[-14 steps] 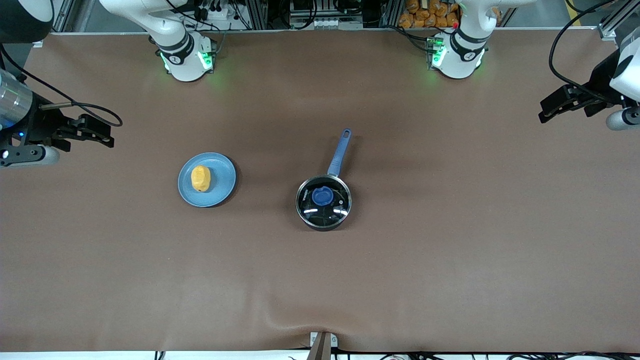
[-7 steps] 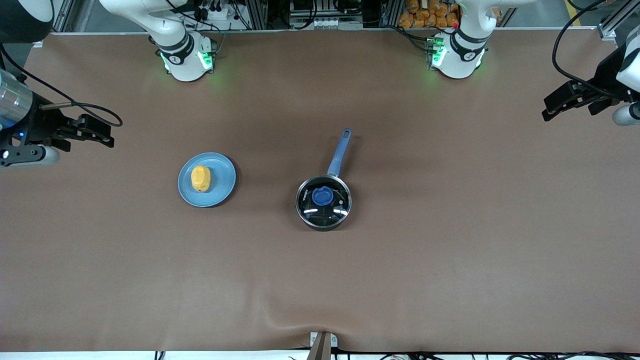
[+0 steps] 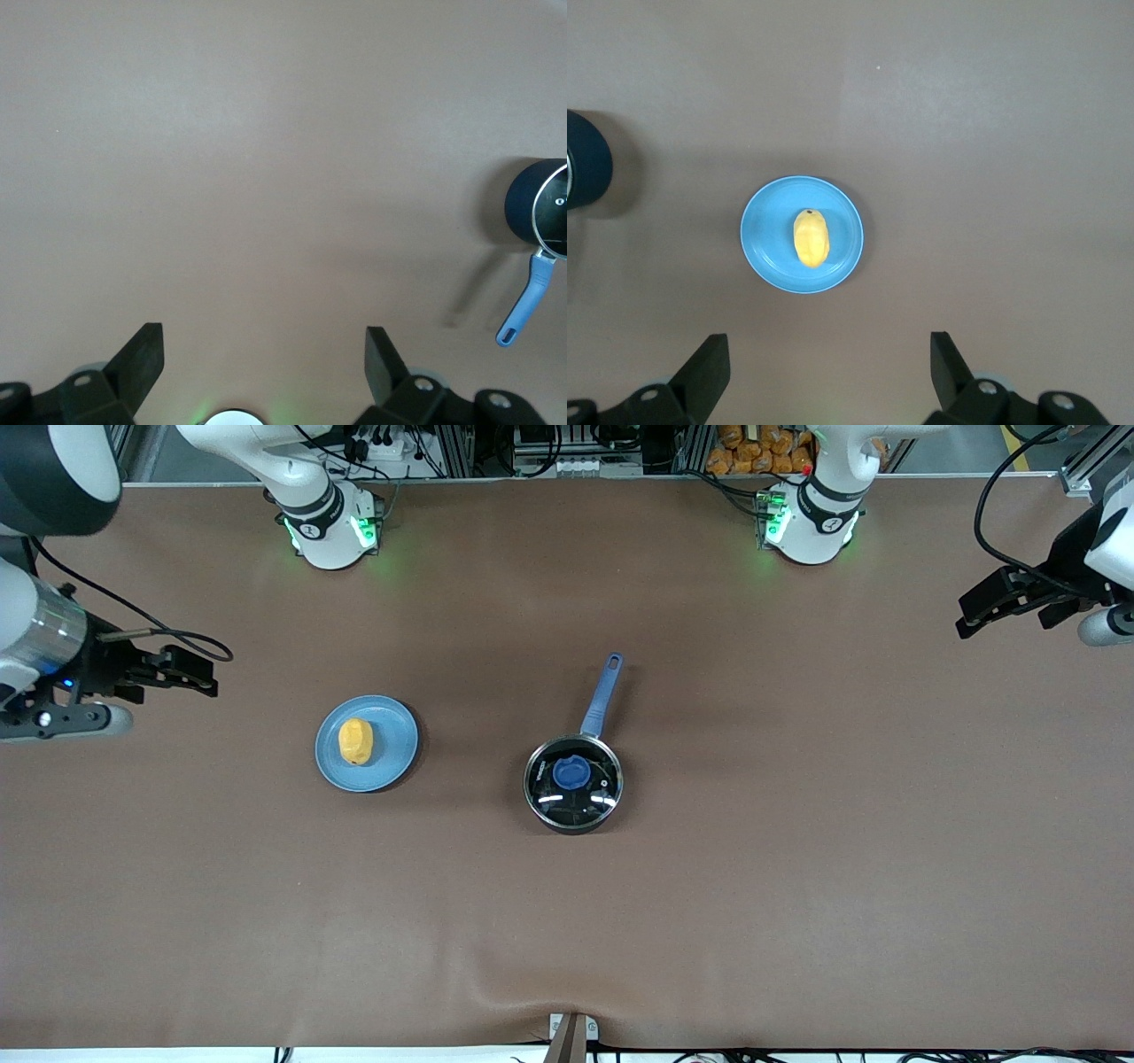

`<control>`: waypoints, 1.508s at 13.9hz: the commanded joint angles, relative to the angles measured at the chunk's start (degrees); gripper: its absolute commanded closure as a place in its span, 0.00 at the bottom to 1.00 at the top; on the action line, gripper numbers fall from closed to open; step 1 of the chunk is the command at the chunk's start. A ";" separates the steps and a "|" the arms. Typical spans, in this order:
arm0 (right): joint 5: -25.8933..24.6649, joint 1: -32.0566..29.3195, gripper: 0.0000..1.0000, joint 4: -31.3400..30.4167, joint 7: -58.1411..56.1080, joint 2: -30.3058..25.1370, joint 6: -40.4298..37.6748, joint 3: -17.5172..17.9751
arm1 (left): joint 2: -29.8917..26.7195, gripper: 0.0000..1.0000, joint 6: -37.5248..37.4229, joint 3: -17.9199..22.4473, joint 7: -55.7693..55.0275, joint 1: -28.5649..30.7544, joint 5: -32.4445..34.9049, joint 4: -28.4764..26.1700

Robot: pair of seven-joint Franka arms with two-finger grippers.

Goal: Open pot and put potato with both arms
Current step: 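Move the right gripper to the potato while the left gripper reaches the lid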

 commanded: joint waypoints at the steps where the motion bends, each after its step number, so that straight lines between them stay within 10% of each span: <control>1: -0.52 0.05 0.00 -4.76 0.12 -0.44 4.09 0.83 | -0.46 0.00 -0.56 -0.30 1.13 0.15 0.26 -0.01; 11: 0.01 0.49 0.00 -11.46 0.20 -0.18 10.09 0.92 | 3.23 0.00 2.95 -1.79 -3.86 -4.84 -0.70 0.16; 21: 0.09 0.49 0.00 -15.13 0.20 -0.18 14.81 0.92 | 26.95 0.00 18.67 -1.00 -34.18 -28.22 0.96 10.09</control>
